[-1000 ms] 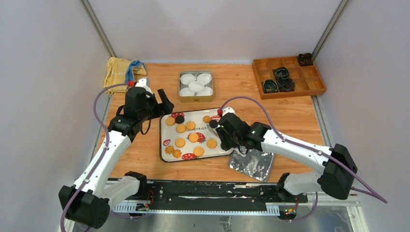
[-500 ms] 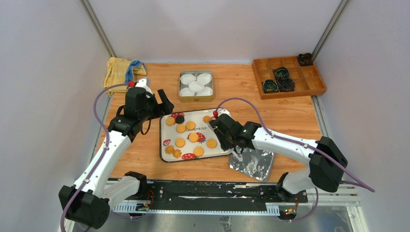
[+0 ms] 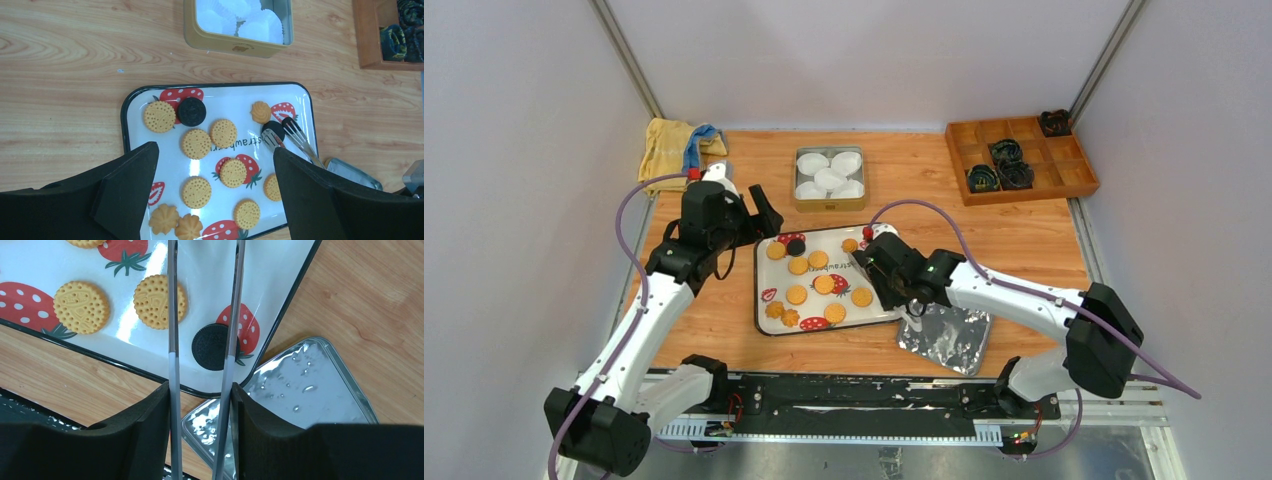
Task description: Pack the cookies
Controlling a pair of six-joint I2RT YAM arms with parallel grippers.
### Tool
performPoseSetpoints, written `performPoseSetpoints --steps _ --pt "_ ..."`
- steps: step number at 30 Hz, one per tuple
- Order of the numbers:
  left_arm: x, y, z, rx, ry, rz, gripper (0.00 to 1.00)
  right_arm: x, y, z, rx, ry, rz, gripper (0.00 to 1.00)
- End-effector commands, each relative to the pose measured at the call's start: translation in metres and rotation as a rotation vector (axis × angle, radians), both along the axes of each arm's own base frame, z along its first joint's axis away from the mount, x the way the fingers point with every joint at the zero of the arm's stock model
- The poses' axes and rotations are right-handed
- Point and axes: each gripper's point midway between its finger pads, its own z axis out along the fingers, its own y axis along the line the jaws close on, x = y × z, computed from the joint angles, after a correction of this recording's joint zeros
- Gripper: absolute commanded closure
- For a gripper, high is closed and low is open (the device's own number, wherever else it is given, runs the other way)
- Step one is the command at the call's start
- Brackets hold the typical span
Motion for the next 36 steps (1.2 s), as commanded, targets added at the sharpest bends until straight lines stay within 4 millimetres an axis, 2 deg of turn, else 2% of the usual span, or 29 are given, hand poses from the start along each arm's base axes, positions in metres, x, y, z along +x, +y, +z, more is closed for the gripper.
performPoseSetpoints --steps 1,8,13,17,20,23,26,31,36 --pt "-0.005 0.0 -0.001 -0.004 -0.001 -0.008 0.1 0.003 0.009 0.029 0.063 -0.044 -0.01 0.83" --pt "-0.005 0.001 0.001 -0.005 -0.009 0.001 0.13 0.02 0.016 0.076 0.114 -0.158 -0.007 0.85" --pt "-0.001 0.001 -0.002 0.0 -0.002 0.006 0.12 0.058 0.03 0.106 0.085 -0.263 -0.006 0.86" --pt "0.002 0.0 -0.001 0.003 0.001 0.005 0.11 0.103 0.046 0.121 0.054 -0.321 -0.019 0.87" --pt "0.003 0.001 0.003 0.011 -0.008 0.0 0.11 0.142 0.051 0.117 0.031 -0.32 -0.054 0.88" --pt "0.004 0.006 0.003 0.036 -0.011 0.021 0.11 0.183 0.05 0.103 0.024 -0.293 -0.09 0.89" --pt "0.004 0.01 0.004 0.054 -0.012 0.03 0.11 0.213 0.052 0.094 0.033 -0.276 -0.096 0.91" --pt "0.005 0.011 0.004 0.061 -0.012 0.033 0.1 0.245 0.056 0.085 0.021 -0.282 -0.092 0.92" --pt "0.003 0.012 0.001 0.066 -0.006 0.032 0.1 0.263 0.052 0.076 0.012 -0.276 -0.097 0.93"
